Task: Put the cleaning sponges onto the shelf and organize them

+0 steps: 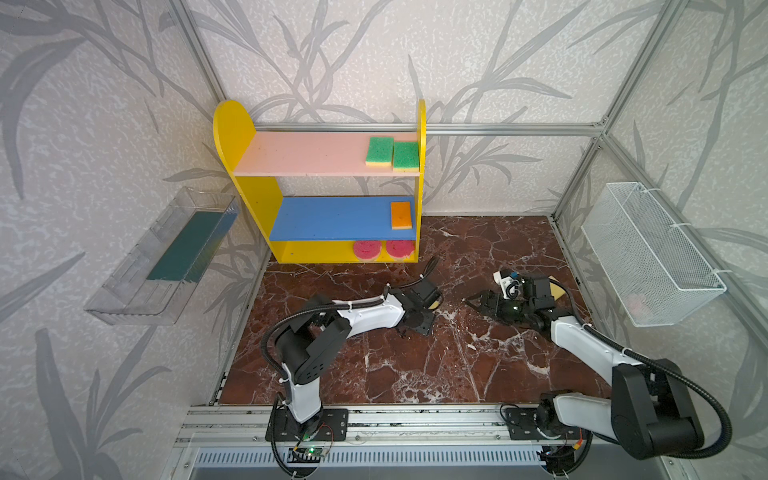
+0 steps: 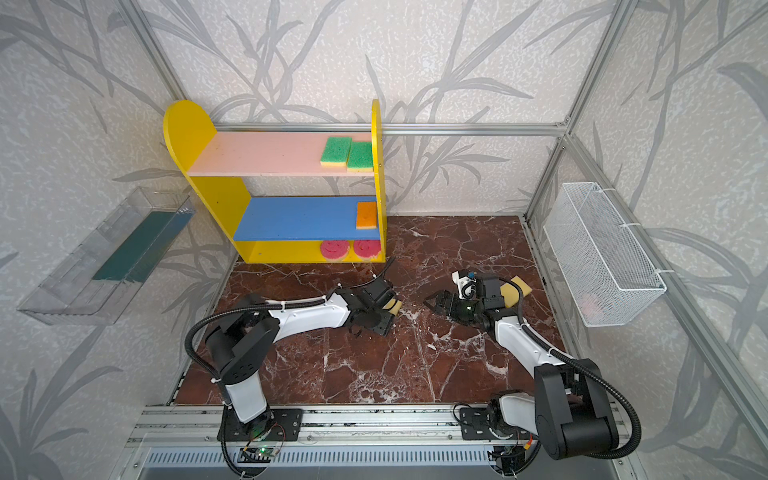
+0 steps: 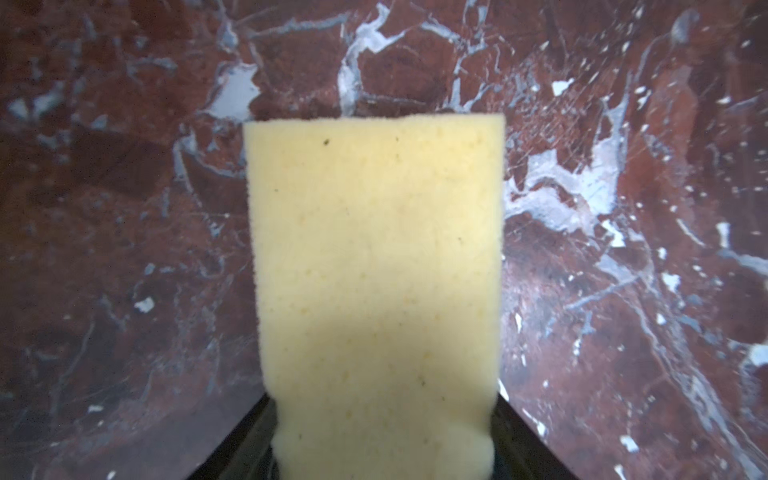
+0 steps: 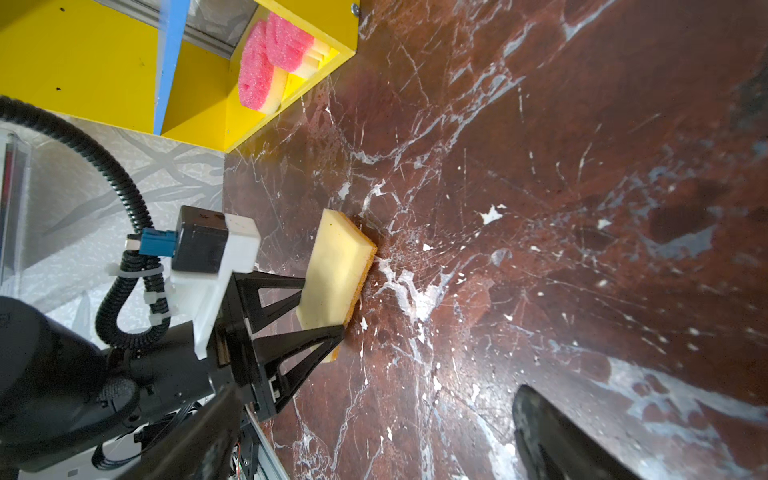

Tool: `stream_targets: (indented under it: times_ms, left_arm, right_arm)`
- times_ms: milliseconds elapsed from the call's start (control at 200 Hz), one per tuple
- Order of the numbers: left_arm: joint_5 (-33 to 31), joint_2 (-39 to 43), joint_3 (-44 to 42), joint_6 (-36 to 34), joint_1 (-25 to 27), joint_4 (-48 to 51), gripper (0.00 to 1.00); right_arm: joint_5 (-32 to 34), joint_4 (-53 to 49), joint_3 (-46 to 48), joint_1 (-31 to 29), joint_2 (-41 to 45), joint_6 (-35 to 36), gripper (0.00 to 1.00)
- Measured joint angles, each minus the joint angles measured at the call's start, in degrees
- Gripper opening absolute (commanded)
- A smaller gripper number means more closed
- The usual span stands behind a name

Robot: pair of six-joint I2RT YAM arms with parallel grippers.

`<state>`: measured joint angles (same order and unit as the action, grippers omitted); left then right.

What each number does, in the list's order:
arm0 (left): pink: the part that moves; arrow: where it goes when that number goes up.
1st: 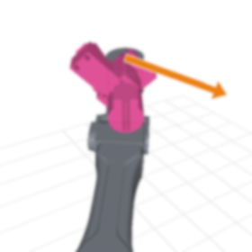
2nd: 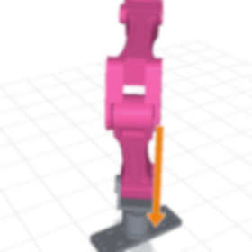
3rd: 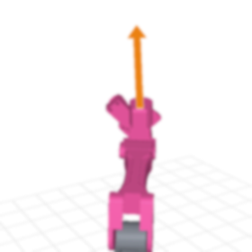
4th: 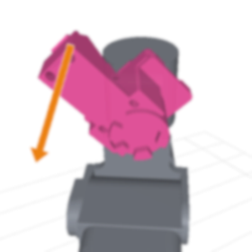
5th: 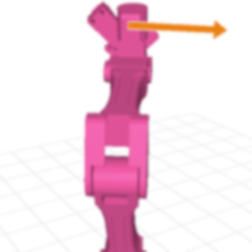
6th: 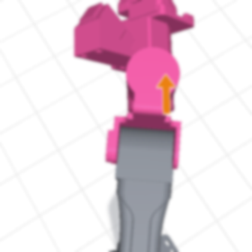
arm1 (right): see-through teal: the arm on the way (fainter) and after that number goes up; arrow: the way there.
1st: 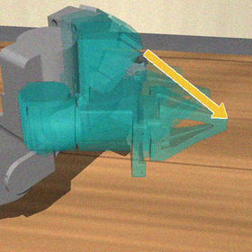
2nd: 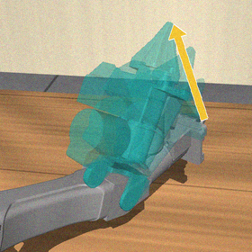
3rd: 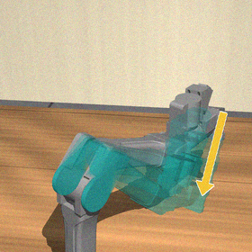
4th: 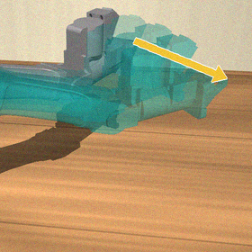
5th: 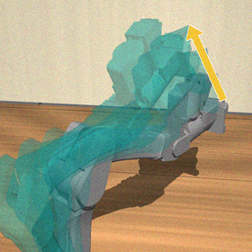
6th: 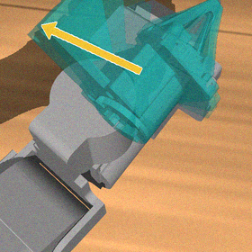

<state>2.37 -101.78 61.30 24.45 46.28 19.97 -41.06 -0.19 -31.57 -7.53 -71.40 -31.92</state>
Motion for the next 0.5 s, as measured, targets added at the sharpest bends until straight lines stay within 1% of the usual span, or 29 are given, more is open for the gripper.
stream_targets:
  times_ms: [95, 160, 220, 290, 370, 500]
  left_arm:
    - [8.2, 6.5, -6.3, 3.3, -5.4, -6.6, 0.68]
    - [14.3, 10.3, -10.8, 6.8, -9.7, -13.9, 0.68]
    - [20.0, 11.6, -13.9, 10.7, -13.5, -21.4, 0.68]
    - [26.6, 11.0, -16.3, 16.1, -16.7, -31.2, 0.68]
    - [34.1, 8.3, -17.6, 24.8, -18.9, -44.6, 0.67]
    - [41.8, 2.8, -17.2, 38.1, -20.4, -65.4, 0.66]
  right_arm:
    - [-1.6, 3.5, 1.5, 0.0, 2.7, -1.2, 0.99]
    - [-3.4, 7.1, 2.6, 0.0, 4.5, -2.7, 0.99]
    - [-5.5, 11.5, 3.2, 0.0, 5.1, -4.7, 0.99]
    - [-8.3, 17.7, 3.3, -0.1, 4.6, -7.4, 0.99]
    - [-10.9, 25.3, 3.1, -0.9, 2.9, -10.4, 0.99]
    - [-13.2, 32.7, 0.0, -3.2, -1.9, -13.7, 0.99]
